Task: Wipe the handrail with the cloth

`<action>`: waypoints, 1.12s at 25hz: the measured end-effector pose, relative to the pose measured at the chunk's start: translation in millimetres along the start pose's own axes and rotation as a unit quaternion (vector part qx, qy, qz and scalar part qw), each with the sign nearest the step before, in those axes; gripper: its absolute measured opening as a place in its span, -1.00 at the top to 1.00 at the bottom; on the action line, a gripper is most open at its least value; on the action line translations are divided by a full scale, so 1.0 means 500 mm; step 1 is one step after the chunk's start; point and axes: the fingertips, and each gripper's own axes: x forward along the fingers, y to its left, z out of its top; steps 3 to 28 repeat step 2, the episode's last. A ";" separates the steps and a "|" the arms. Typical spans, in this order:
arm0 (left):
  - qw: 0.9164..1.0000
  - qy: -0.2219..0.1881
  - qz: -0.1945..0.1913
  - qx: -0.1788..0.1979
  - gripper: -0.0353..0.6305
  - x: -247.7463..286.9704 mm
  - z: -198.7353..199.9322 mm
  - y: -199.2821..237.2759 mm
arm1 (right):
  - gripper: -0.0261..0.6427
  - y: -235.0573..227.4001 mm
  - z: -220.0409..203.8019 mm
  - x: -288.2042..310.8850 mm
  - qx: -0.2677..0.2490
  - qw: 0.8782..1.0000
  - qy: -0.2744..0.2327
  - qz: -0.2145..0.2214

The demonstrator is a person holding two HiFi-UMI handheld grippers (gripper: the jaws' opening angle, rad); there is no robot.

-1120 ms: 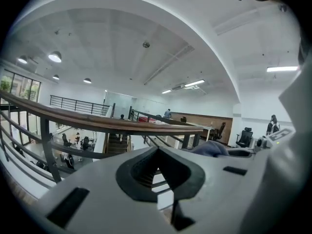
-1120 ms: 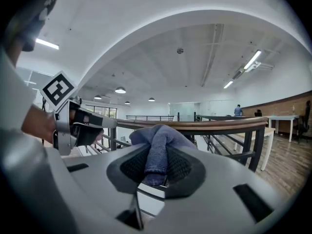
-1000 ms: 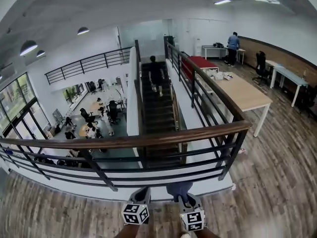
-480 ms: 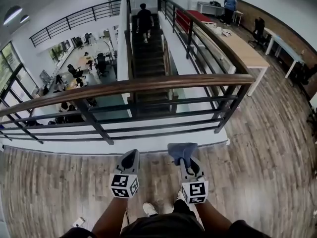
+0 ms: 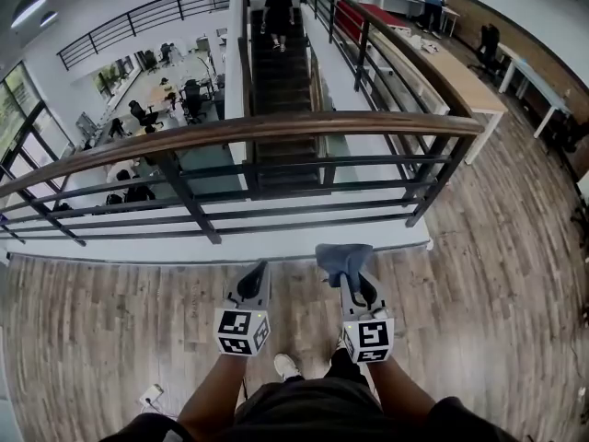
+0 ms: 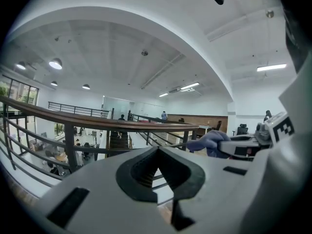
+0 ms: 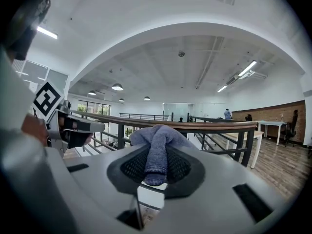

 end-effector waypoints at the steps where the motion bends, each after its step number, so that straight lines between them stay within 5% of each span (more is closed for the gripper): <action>1: 1.000 -0.001 -0.002 0.000 0.89 -0.010 -0.009 0.004 | 0.69 0.015 -0.005 -0.004 -0.001 1.000 0.000 0.000; 28: 1.000 -0.002 -0.003 -0.001 0.89 -0.021 -0.019 0.008 | 0.69 0.029 -0.010 -0.007 -0.001 1.000 -0.001 0.000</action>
